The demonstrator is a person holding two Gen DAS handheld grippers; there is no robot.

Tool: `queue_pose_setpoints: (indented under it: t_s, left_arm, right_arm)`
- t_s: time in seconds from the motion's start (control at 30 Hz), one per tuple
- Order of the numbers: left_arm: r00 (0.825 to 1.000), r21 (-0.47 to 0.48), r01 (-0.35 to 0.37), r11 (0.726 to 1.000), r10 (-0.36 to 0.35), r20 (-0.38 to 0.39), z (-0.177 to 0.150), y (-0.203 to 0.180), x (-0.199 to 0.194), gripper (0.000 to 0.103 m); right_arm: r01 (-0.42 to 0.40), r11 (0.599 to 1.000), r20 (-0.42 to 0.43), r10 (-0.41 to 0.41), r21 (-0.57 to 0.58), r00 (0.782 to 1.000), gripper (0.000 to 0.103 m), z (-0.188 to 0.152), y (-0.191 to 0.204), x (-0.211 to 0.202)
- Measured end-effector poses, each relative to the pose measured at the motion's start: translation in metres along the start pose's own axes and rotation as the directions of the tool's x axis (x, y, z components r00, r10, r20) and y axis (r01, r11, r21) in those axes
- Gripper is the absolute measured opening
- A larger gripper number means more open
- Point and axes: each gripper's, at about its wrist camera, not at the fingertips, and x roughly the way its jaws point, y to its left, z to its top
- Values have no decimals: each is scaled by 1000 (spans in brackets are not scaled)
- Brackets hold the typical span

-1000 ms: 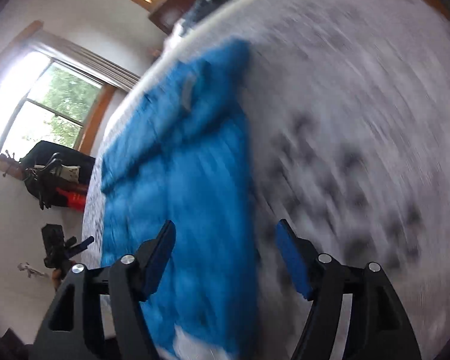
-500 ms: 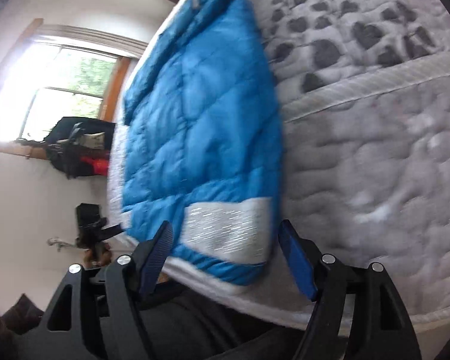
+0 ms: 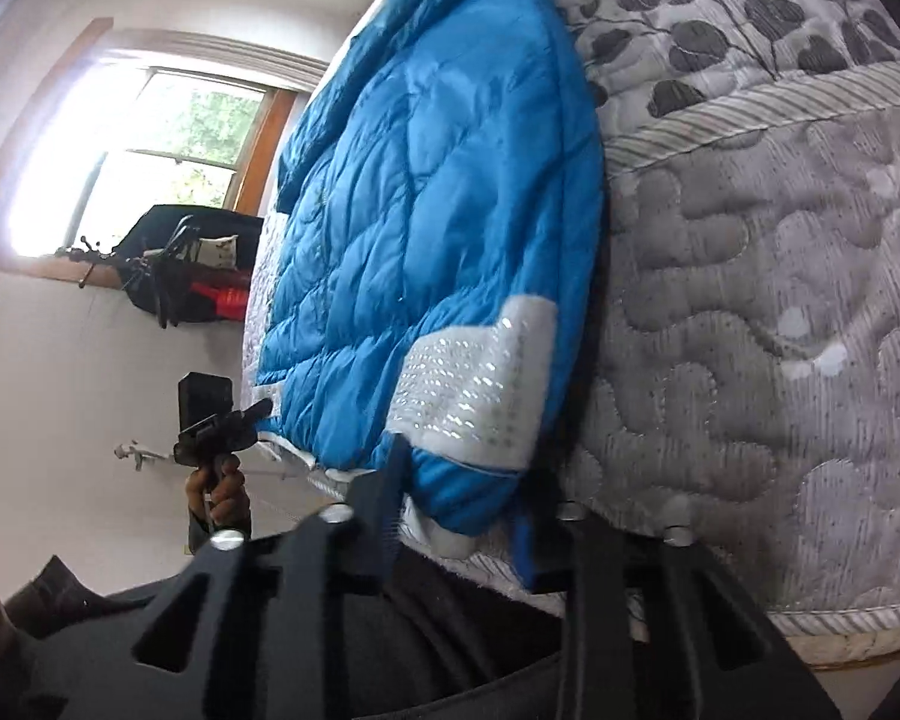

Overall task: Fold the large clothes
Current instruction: 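Grasp the white-trimmed hem with the left gripper while the right gripper grasps the hem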

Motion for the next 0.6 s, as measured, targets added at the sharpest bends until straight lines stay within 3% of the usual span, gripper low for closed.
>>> queue_pose_setpoints:
  t_s: [0.13, 0.6]
  left_arm:
    - [999, 8, 42, 999, -42, 28, -2, -5, -5, 11]
    - [971, 121, 157, 980, -175, 160, 23, -72, -52, 9]
  right_arm:
    - [-38, 999, 43, 38, -2, 998, 15, 0, 0, -10]
    - [-90, 985, 195, 118, -144, 974, 14, 30, 65, -56]
